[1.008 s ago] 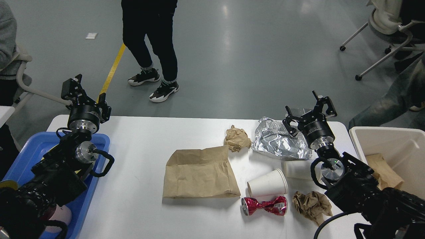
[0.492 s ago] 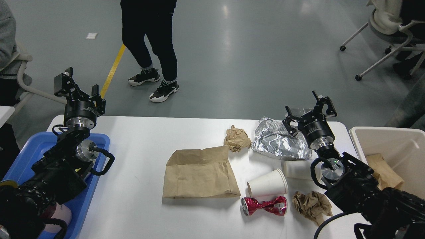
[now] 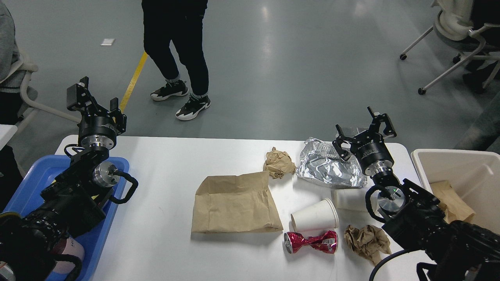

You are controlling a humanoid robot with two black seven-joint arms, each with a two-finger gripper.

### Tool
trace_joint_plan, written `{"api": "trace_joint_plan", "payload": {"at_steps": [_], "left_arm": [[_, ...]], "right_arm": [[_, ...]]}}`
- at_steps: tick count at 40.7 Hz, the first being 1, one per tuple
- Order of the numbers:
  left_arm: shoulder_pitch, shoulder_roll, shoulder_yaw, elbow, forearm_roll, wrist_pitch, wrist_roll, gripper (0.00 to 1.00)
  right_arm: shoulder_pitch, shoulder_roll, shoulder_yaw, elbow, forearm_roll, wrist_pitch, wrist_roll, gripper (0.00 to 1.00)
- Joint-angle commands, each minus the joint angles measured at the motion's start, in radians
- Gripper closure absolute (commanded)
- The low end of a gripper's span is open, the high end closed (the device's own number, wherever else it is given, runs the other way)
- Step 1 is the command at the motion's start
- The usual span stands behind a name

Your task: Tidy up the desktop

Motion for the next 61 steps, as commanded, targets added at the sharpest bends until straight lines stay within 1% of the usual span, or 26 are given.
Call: {"api": "trace_joint_plan", "payload": {"at_steps": [1, 2, 5, 7, 9, 10, 11, 12, 14, 15, 20, 24, 26, 30, 41, 61], "left_arm": [[-0.012, 0.004, 0.004, -0.001, 0.000, -0.003, 0.034, 0.02], [-0.022, 0.007, 0.001, -0.001, 0.000, -0.003, 0.091, 0.02], [-0.026, 0.012, -0.014, -0.001, -0.002, -0.003, 0.212, 0.02], [-0.025, 0.015, -0.020, -0.001, -0.002, -0.011, 0.310, 0.02], [-0.022, 0.018, -0.037, -0.001, -0.008, -0.026, 0.401, 0.02], [-0.016, 0.020, -0.069, -0.001, -0.024, -0.051, 0.454, 0.02], [-0.016, 0.020, -0.087, -0.001, -0.034, -0.068, 0.462, 0.02], [-0.011, 0.021, -0.126, 0.000, -0.050, -0.103, 0.470, 0.02], [-0.002, 0.021, -0.160, 0.004, -0.057, -0.135, 0.472, 0.02], [0.018, 0.023, -0.181, 0.005, -0.057, -0.164, 0.469, 0.02], [0.040, 0.023, -0.213, 0.005, -0.058, -0.232, 0.469, 0.02], [0.064, 0.032, -0.238, 0.008, -0.061, -0.307, 0.479, 0.02], [0.078, 0.041, -0.262, 0.014, -0.067, -0.329, 0.492, 0.02], [0.090, 0.043, -0.278, 0.014, -0.066, -0.338, 0.495, 0.02], [0.095, 0.035, -0.273, 0.013, -0.057, -0.338, 0.466, 0.02], [0.096, 0.035, -0.273, 0.013, -0.057, -0.338, 0.464, 0.02]], "right_arm": [[0.000, 0.000, 0.000, 0.000, 0.000, 0.000, 0.000, 0.00], [0.000, 0.000, 0.000, 0.000, 0.000, 0.000, 0.000, 0.00], [0.000, 0.000, 0.000, 0.000, 0.000, 0.000, 0.000, 0.00], [0.000, 0.000, 0.000, 0.000, 0.000, 0.000, 0.000, 0.00], [0.000, 0.000, 0.000, 0.000, 0.000, 0.000, 0.001, 0.00], [0.000, 0.000, 0.000, 0.000, 0.000, 0.000, 0.000, 0.00], [0.000, 0.000, 0.000, 0.000, 0.000, 0.000, 0.001, 0.00], [0.000, 0.000, 0.000, 0.000, 0.000, 0.000, 0.000, 0.00], [0.000, 0.000, 0.000, 0.000, 0.000, 0.000, 0.000, 0.00], [0.000, 0.000, 0.000, 0.000, 0.000, 0.000, 0.000, 0.00], [0.000, 0.000, 0.000, 0.000, 0.000, 0.000, 0.000, 0.00], [0.000, 0.000, 0.000, 0.000, 0.000, 0.000, 0.000, 0.00], [0.000, 0.000, 0.000, 0.000, 0.000, 0.000, 0.000, 0.00], [0.000, 0.000, 0.000, 0.000, 0.000, 0.001, 0.000, 0.00], [0.000, 0.000, 0.000, 0.000, 0.000, 0.002, 0.000, 0.00], [0.000, 0.000, 0.000, 0.000, 0.000, 0.002, 0.000, 0.00]]}}
